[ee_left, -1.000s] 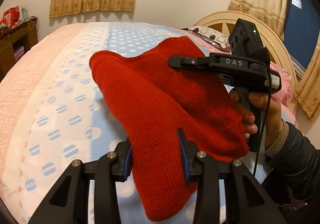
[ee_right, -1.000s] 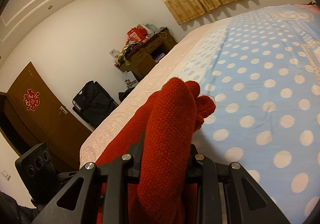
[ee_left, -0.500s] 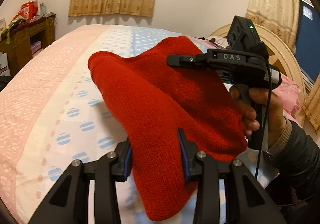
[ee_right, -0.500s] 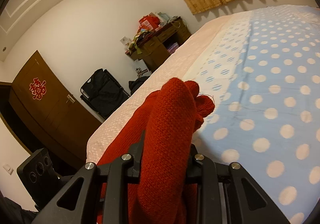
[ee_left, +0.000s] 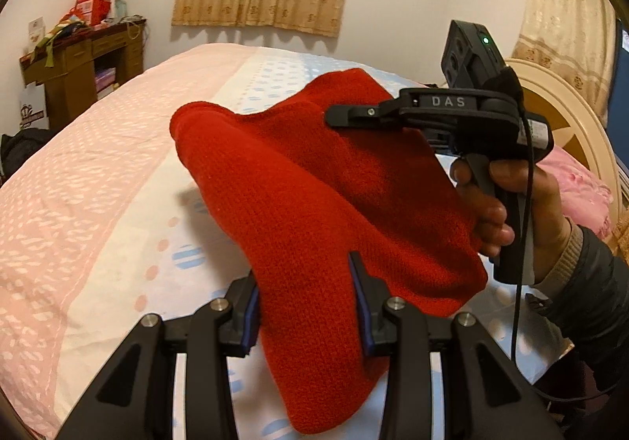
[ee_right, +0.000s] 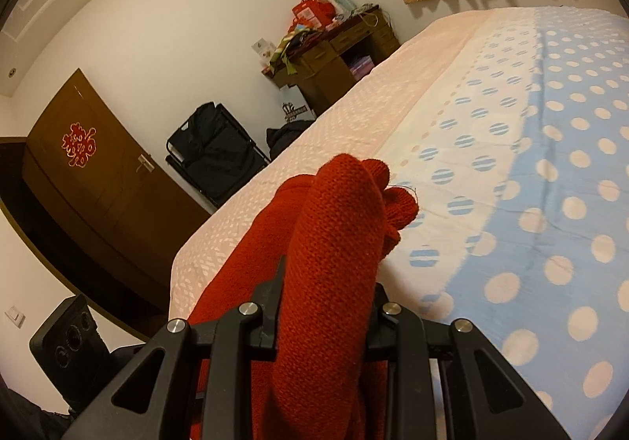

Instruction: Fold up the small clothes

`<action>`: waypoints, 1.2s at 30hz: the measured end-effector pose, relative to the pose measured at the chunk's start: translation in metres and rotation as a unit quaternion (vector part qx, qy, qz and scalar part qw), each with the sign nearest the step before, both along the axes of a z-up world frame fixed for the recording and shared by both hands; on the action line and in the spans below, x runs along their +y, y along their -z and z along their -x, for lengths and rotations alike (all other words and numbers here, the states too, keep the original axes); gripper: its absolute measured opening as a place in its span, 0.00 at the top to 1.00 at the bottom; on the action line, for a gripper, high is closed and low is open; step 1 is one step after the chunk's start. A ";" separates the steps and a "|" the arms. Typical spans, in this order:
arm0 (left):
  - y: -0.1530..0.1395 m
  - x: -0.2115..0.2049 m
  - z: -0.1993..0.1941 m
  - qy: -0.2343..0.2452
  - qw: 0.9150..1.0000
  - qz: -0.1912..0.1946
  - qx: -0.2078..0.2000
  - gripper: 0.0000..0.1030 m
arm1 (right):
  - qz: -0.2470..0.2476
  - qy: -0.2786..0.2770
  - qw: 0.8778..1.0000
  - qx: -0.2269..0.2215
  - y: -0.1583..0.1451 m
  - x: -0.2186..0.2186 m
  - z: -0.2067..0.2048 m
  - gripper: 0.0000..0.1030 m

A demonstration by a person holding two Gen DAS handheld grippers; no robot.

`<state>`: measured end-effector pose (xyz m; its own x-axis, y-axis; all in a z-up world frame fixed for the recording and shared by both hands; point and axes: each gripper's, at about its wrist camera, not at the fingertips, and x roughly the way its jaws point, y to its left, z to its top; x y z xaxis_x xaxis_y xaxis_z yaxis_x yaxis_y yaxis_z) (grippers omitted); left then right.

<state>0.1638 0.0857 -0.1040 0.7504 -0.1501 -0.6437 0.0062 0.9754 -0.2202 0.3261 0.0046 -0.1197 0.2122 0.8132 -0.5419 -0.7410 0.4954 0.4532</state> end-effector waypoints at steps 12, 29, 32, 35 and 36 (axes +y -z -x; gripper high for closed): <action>0.041 0.021 0.014 -0.026 0.999 0.008 0.045 0.59 | 0.055 -0.010 0.997 0.044 0.049 0.040 -0.026 0.74; 0.039 0.035 0.020 -0.092 0.995 -0.035 0.019 0.27 | 0.005 -0.054 0.998 0.011 0.029 -0.002 0.064 0.40; 0.048 0.041 0.029 -0.091 0.996 0.011 0.015 0.26 | 0.064 0.003 0.998 0.011 0.061 -0.009 0.061 0.40; 0.042 0.038 0.034 -0.088 0.996 0.010 0.010 0.26 | 0.026 0.028 0.999 0.037 0.060 -0.027 0.061 0.40; 0.038 0.036 0.038 -0.088 0.996 0.006 0.005 0.26 | 0.023 0.030 0.999 0.030 0.054 -0.029 0.065 0.40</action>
